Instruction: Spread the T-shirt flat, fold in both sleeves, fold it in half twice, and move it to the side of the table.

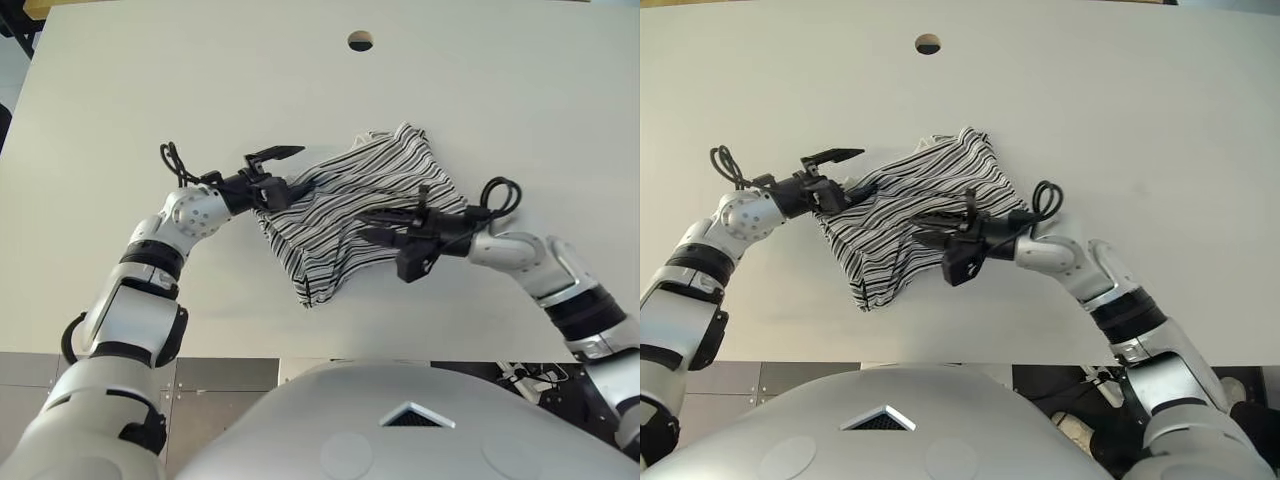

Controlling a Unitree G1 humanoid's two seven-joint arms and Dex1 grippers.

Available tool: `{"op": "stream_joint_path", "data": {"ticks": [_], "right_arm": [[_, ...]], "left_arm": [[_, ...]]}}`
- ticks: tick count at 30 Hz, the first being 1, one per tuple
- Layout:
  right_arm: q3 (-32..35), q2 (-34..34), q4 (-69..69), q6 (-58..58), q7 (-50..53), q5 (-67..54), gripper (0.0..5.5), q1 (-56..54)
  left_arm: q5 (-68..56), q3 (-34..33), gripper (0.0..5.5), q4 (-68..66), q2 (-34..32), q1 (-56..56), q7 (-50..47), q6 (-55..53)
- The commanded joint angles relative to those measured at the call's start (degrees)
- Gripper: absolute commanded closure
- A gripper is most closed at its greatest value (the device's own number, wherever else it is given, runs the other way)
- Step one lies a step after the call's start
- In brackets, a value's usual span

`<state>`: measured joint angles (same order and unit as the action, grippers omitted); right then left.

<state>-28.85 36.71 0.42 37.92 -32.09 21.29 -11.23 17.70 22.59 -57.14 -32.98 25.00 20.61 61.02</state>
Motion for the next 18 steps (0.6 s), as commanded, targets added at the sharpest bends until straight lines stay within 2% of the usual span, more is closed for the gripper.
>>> {"op": "stream_joint_path", "data": {"ticks": [1, 4, 9, 13, 14, 18], "right_arm": [[5.74, 1.02, 6.29, -0.26, 5.47, 3.43, 4.19, -1.82], [5.93, -0.04, 10.39, -0.17, 8.61, 7.3, 4.19, -2.35], [2.43, -1.28, 19.66, 0.88, 11.97, 14.13, 4.19, -2.41], [2.5, 1.06, 20.25, 1.53, 11.51, 13.75, 4.19, 0.84], [2.71, 1.55, 20.24, 1.6, 11.41, 13.57, 4.19, 1.16], [4.29, 4.08, 23.48, 0.93, 12.99, 14.48, 4.19, 0.87]], "left_arm": [[-13.66, -7.84, 2.39, 11.16, -4.47, -3.03, 2.49, 1.38], [-20.26, -9.31, 2.39, 19.45, -4.91, -6.19, 5.54, -0.59], [-18.38, -11.2, 2.39, 26.05, -4.42, -9.16, 5.66, -3.54], [-15.89, -6.08, 2.39, 39.05, -4.31, -17.14, 9.82, -6.27], [-14.35, -4.84, 2.39, 41.33, -4.38, -18.99, 10.67, -7.07], [5.58, -0.52, 2.39, 41.25, -4.32, -22.45, 9.6, -12.17]]}}
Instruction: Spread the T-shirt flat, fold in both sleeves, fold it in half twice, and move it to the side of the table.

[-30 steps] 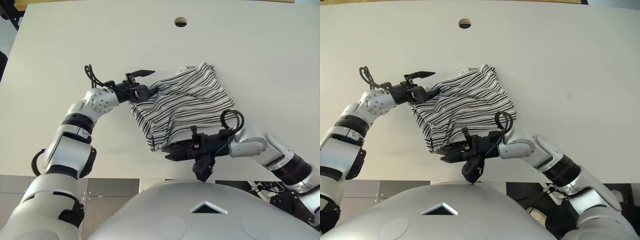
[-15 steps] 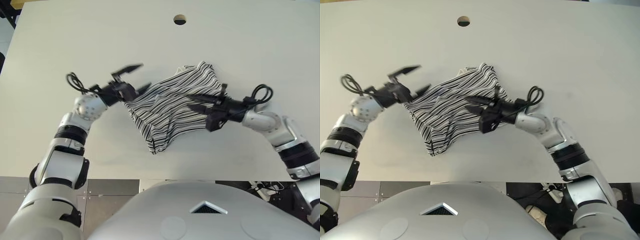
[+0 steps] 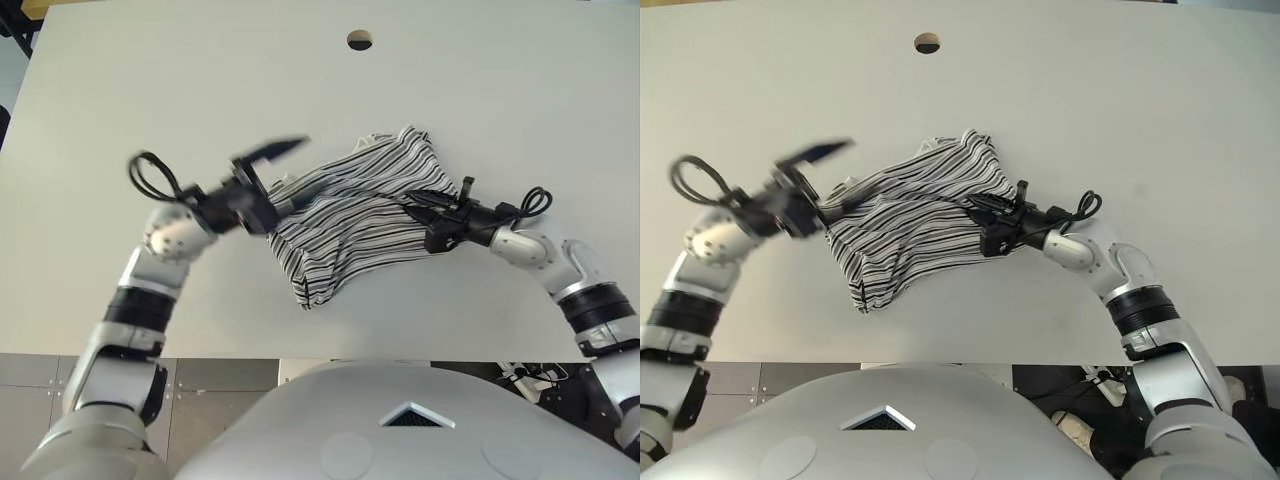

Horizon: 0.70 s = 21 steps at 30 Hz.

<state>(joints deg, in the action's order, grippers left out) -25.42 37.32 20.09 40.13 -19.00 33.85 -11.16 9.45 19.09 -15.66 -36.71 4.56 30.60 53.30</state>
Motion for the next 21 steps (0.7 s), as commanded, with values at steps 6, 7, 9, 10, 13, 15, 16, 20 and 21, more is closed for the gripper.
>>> {"op": "stream_joint_path", "data": {"ticks": [6, 7, 9, 10, 13, 15, 16, 20, 21], "right_arm": [[-0.79, 3.65, 5.22, -0.45, -1.27, 2.76, 4.19, -1.25], [-1.24, 3.58, 5.64, -0.39, -1.69, 3.0, 4.19, -1.7], [-2.25, 3.85, 9.03, 0.1, -2.14, 3.97, 4.19, -3.78], [-2.75, 4.21, 10.72, 0.21, -1.82, 4.9, 4.19, -4.7], [-3.51, 4.95, 13.93, 1.04, -1.41, 5.47, 4.19, -6.28], [-3.57, 5.02, 15.19, 1.4, -0.98, 5.08, 4.19, -6.97], [-3.62, 5.03, 15.86, 1.64, -0.71, 4.98, 4.19, -7.44], [-3.32, 5.14, 13.68, 4.33, -1.65, 2.02, 4.19, -6.66], [-3.12, 5.19, 11.75, 5.4, -2.79, -0.05, 4.19, -5.83]], "left_arm": [[22.1, 5.4, 2.39, -4.66, -2.66, -1.72, -0.78, -7.41], [23.3, 5.43, 2.39, -6.21, -3.29, -1.35, -1.56, -7.72], [23.1, 4.98, 2.39, -6.81, -4.79, -2.43, -2.06, -8.09], [22.26, 4.99, 2.39, -6.48, -5.32, -3.18, -2.11, -7.83], [17.9, 5.4, 2.39, -2.7, -5.85, -6.89, -1.46, -6.7], [14.84, 5.41, 2.39, 0.89, -6.18, -9.67, -1.02, -6.65], [13.76, 5.01, 2.39, 2.42, -6.56, -10.68, -1.06, -7.13], [12.0, 3.01, 2.39, 3.38, -7.49, -10.44, -1.64, -8.41], [11.84, 2.44, 2.39, 2.08, -7.58, -9.19, -1.9, -8.59]]}}
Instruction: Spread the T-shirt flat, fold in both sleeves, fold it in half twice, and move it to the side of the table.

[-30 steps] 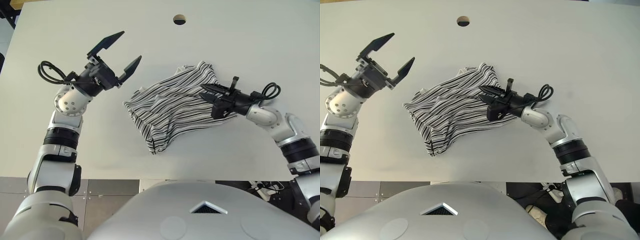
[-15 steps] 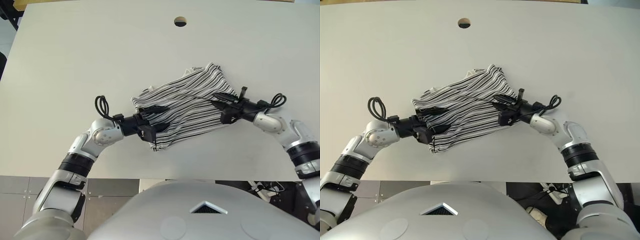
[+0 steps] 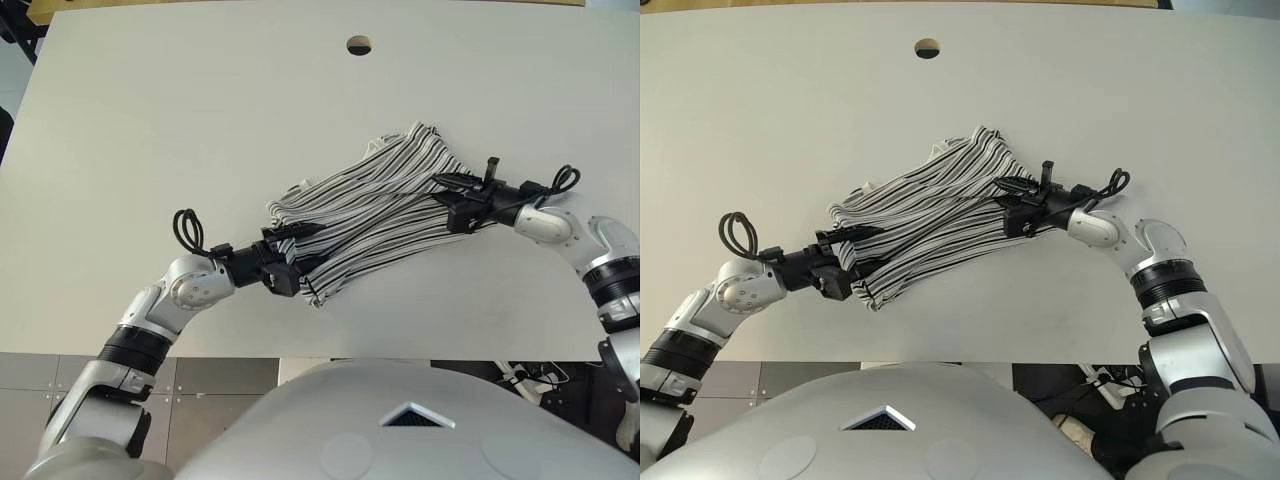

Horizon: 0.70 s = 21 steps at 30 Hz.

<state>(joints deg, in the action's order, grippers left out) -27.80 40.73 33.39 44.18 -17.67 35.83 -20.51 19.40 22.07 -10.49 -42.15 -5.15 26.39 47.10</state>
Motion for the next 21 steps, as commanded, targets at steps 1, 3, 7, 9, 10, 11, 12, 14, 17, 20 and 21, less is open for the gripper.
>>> {"op": "stream_joint_path", "data": {"ticks": [1, 3, 7, 9, 10, 11, 12, 14, 17, 20, 21], "right_arm": [[-0.57, 1.96, -3.11, 2.1, -4.95, -3.44, 4.19, 4.14], [-0.35, 2.3, -5.13, 3.02, -6.46, -5.35, 4.19, 4.57], [1.63, 0.86, -10.21, 4.52, -9.21, -14.27, 4.19, 5.5], [3.57, 1.29, -13.55, 4.1, -11.59, -22.01, 4.19, 6.03], [5.45, 2.15, -15.57, 3.23, -12.98, -27.39, 4.19, 6.19], [7.33, 2.92, -17.1, 2.21, -14.28, -31.91, 4.19, 6.09], [9.1, 3.69, -18.37, 1.02, -16.0, -36.53, 4.19, 6.05], [11.35, 4.48, -19.82, -0.76, -19.2, -42.78, 4.19, 6.16], [12.68, 3.09, -18.28, -4.1, -23.31, -46.42, 4.19, 4.59], [11.2, -0.3, -12.04, -4.48, -21.5, -37.87, 4.19, 1.65], [10.3, -1.87, -9.61, -4.41, -20.53, -34.79, 4.19, 0.47]], "left_arm": [[2.0, -1.01, 2.39, -4.26, -2.26, 1.53, 2.01, -2.49], [1.99, -1.37, 2.39, -5.12, -2.26, 2.15, 1.82, -2.26], [-1.23, -0.1, 2.39, -2.12, 0.27, 1.79, 2.88, -1.1], [-1.14, -0.93, 2.39, -3.12, 0.17, 2.56, 2.62, -1.32], [-1.4, -1.74, 2.39, -3.65, -0.45, 2.69, 2.53, -1.27], [-1.87, -2.62, 2.39, -4.0, -1.21, 2.62, 2.48, -1.22], [-2.72, -3.89, 2.39, -3.88, -2.4, 2.12, 2.48, -1.09], [-4.73, -6.1, 2.39, -3.24, -4.18, 0.81, 2.59, -0.83], [-10.0, -11.34, 2.39, -0.31, -7.43, -3.13, 2.33, 0.12], [-18.17, -15.6, 2.39, 4.55, -7.89, -6.08, 1.95, 1.97], [-20.61, -16.37, 2.39, 6.1, -7.2, -6.29, 1.75, 2.5]]}}
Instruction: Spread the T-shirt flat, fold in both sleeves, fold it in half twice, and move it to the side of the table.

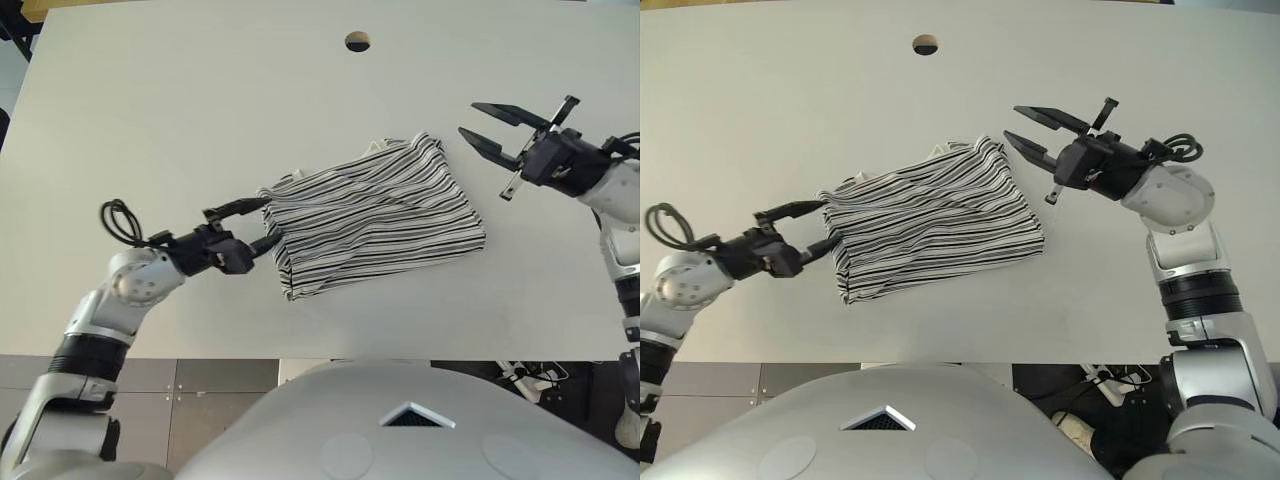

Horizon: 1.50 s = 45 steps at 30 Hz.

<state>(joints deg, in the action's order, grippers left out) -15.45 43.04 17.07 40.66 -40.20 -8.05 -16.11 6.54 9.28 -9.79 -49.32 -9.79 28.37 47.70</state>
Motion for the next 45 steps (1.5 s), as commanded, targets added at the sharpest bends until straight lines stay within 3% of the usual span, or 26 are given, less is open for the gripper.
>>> {"op": "stream_joint_path", "data": {"ticks": [1, 6, 10, 16, 21, 26, 29, 32, 37, 41, 45], "right_arm": [[-3.11, -5.91, 9.35, -0.49, 3.28, 12.58, 4.19, -5.24], [-10.65, -14.52, 28.12, -0.73, 13.5, 31.14, 4.19, -15.7], [-15.36, -14.1, 42.57, -0.94, 21.5, 41.01, 4.19, -19.23], [-16.77, -12.92, 49.91, -0.04, 26.72, 43.11, 4.19, -18.68], [-10.77, -10.02, 50.36, -3.81, 30.72, 37.49, 4.19, -13.52], [-7.6, -1.91, 34.81, -0.34, 28.04, 32.42, 4.19, 6.95], [-8.62, 6.83, 11.05, 1.87, 23.45, 29.48, 4.19, 24.88], [-9.18, 12.89, -12.33, 0.89, 19.66, 28.02, 4.19, 33.2], [-11.67, 12.71, -35.56, -3.89, 10.33, 28.08, 4.19, 31.17], [-10.83, 4.29, -34.34, -10.1, 8.96, 32.69, 4.19, 22.15], [-5.81, 3.53, -33.68, -13.38, 10.08, 34.15, 4.19, 21.19]], "left_arm": [[-10.0, -4.06, 2.39, 6.56, 1.0, -1.6, -0.34, 2.37], [-13.73, -2.97, 2.39, 5.6, 8.7, 1.45, -0.7, 2.64], [-16.24, -1.81, 2.39, 4.48, 15.16, 1.93, -0.63, 3.82], [-17.04, -2.66, 2.39, 3.75, 19.31, 3.13, -0.05, 3.52], [-16.23, -3.79, 2.39, 0.24, 22.82, 6.17, -1.26, 1.98], [-14.99, -5.37, 2.39, -4.23, 24.81, 6.72, -2.15, 1.7], [-15.17, -6.5, 2.39, -5.9, 25.09, 6.8, -2.71, 1.51], [-15.45, -7.09, 2.39, -5.96, 25.05, 6.9, -2.62, 1.4], [-16.14, -8.05, 2.39, -5.6, 24.36, 6.22, -2.29, 1.31], [-15.65, -8.67, 2.39, -6.06, 24.15, 6.34, -2.28, 1.12], [-14.83, -9.65, 2.39, -7.26, 24.3, 6.47, -2.24, 1.26]]}}
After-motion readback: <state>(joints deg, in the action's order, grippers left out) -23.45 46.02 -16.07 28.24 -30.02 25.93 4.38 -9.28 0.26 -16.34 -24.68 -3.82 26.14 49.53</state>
